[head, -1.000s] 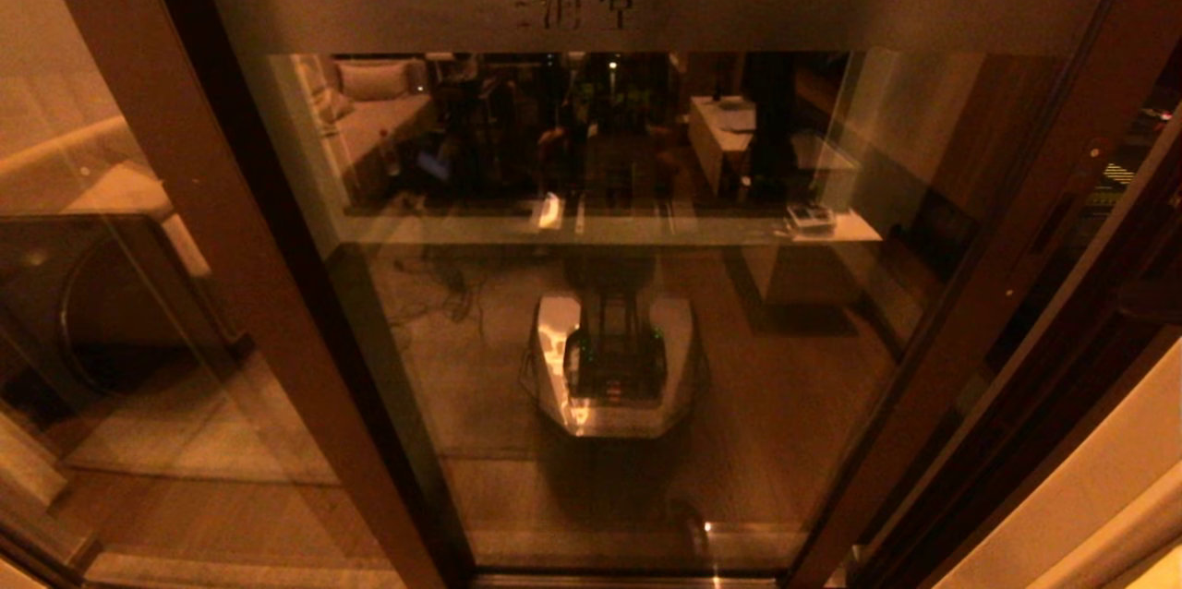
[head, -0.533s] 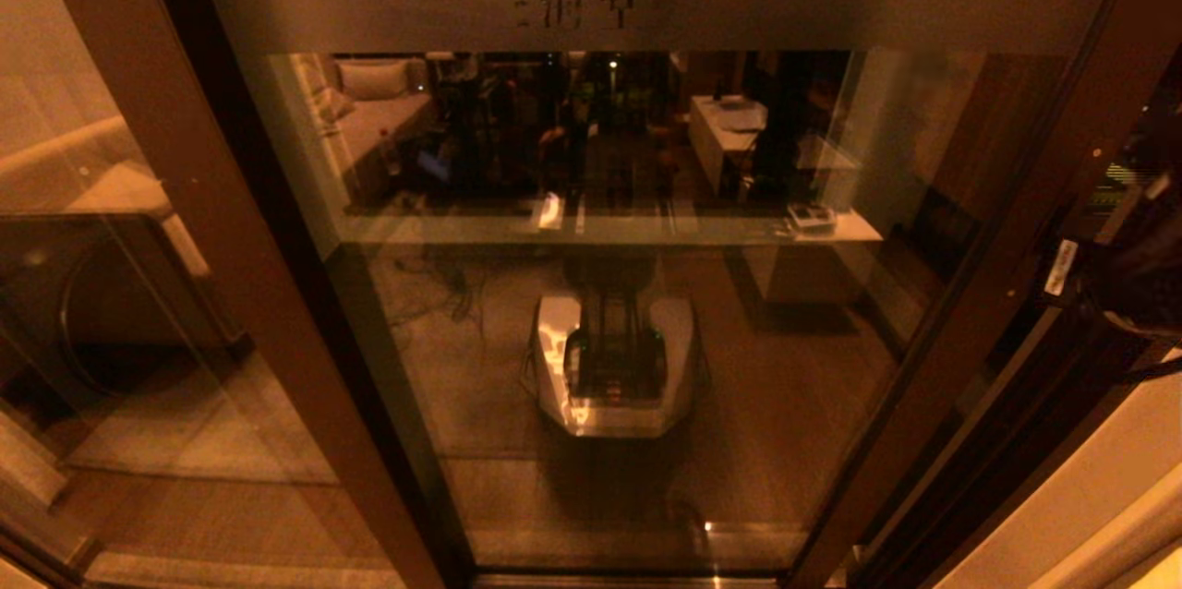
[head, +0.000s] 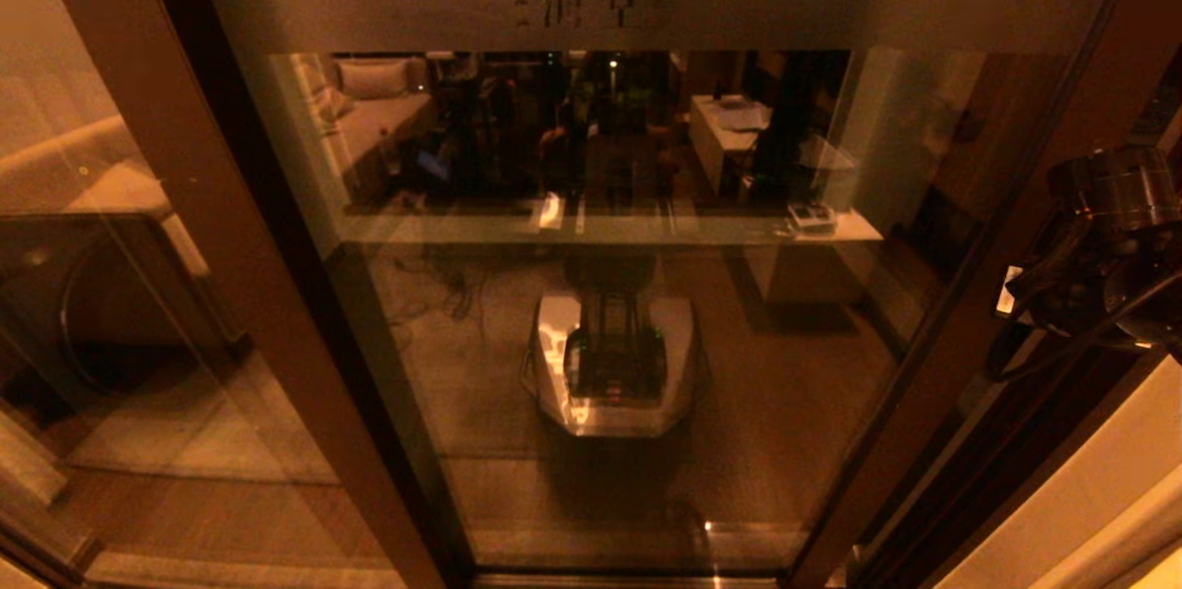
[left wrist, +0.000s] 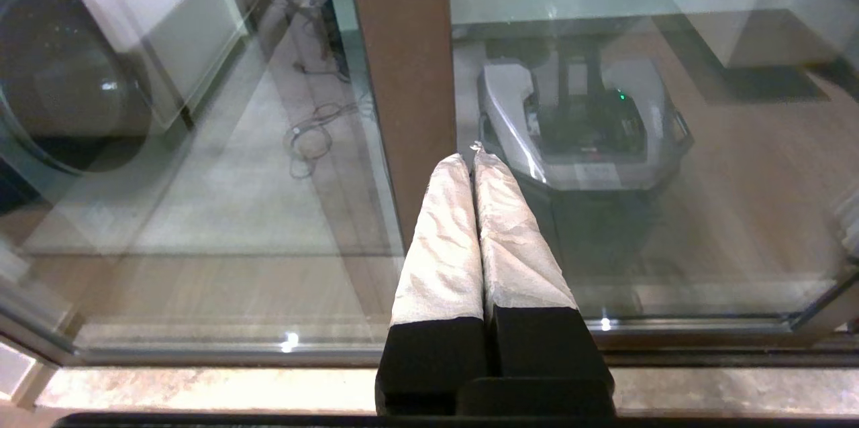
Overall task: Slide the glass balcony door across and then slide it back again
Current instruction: Close the slid door
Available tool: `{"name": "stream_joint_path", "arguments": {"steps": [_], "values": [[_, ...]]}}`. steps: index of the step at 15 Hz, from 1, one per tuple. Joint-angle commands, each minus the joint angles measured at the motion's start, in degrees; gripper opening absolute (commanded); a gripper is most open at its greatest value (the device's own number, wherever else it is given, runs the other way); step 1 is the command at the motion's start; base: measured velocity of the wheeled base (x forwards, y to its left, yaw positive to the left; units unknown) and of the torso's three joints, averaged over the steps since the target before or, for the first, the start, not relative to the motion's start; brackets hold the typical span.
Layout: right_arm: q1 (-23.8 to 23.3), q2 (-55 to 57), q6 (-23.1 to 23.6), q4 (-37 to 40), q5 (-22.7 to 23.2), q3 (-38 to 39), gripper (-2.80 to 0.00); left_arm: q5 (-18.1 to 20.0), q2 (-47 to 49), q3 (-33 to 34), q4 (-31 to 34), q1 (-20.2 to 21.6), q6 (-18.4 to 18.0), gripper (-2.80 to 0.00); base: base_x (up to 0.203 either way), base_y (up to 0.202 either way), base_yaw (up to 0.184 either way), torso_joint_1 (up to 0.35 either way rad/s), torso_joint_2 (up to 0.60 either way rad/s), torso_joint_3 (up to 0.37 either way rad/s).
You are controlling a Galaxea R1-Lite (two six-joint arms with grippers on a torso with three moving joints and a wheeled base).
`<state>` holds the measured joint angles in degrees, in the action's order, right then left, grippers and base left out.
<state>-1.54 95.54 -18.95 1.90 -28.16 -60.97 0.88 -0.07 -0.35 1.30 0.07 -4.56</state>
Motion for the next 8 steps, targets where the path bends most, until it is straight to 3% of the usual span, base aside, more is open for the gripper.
{"name": "stream_joint_path", "arguments": {"steps": [1,8], "values": [[-1.1,0.5,0.1,-0.9,-0.1,0.0,-2.80,0.0,0.0,0.0,0.0,0.0,-0.1,-2.80,0.000,0.000,0.000,0.000,0.00,0.000],[-2.1,-0.9,6.1,-16.2,1.2,3.5,-2.80,0.0,0.0,0.0,0.0,0.0,-0.1,-2.80,0.000,0.000,0.000,0.000,0.00,0.000]]}}
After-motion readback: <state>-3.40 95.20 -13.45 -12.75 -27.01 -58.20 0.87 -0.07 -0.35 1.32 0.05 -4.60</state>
